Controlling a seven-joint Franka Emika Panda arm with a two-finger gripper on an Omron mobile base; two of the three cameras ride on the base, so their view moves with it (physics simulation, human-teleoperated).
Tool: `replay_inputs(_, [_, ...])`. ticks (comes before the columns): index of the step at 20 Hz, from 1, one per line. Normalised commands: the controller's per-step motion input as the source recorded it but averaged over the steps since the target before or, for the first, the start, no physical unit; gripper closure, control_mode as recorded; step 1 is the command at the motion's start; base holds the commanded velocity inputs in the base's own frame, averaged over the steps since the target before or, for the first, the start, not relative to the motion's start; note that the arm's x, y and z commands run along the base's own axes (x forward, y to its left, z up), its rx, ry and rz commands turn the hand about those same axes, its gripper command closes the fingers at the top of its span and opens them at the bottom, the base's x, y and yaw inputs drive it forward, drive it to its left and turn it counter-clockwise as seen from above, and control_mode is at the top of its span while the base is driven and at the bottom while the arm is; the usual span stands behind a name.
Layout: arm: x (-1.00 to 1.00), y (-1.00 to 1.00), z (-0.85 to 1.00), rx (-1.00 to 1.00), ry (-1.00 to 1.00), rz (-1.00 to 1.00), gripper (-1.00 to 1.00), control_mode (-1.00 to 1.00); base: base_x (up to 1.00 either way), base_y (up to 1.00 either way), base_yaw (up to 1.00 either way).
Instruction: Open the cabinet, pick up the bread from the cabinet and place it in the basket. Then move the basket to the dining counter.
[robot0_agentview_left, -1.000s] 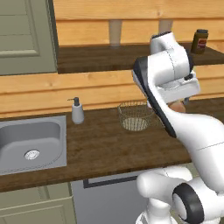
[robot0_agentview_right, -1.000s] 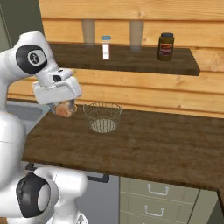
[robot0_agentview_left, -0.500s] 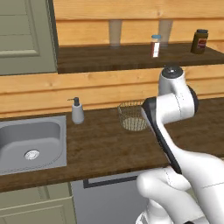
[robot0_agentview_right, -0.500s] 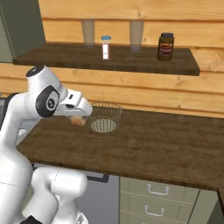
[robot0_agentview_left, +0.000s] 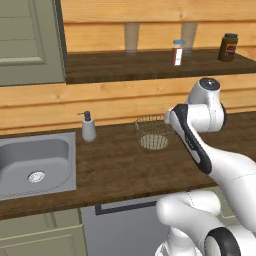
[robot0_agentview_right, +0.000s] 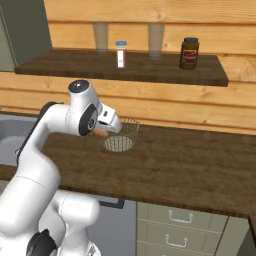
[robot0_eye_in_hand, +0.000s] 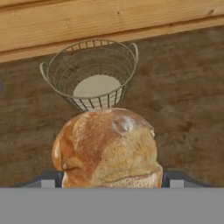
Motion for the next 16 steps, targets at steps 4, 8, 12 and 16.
replay_inputs(4, [0.79,0.0,0.0,0.13,0.0,0.07,1.0,-1.0,0.0,0.0,0.0])
replay_inputs(8, [0.9,0.05,-0.12,0.0,0.04,0.06,1.0,-1.0,0.0,0.0,0.0])
replay_inputs(12, [0.88,0.2,-0.27,-0.1,0.13,0.14,1.0,-1.0,0.0,0.0,0.0])
replay_inputs(16, [0.68,0.08,-0.6,-0.09,0.01,0.06,1.0,-1.0,0.0,0.0,0.0])
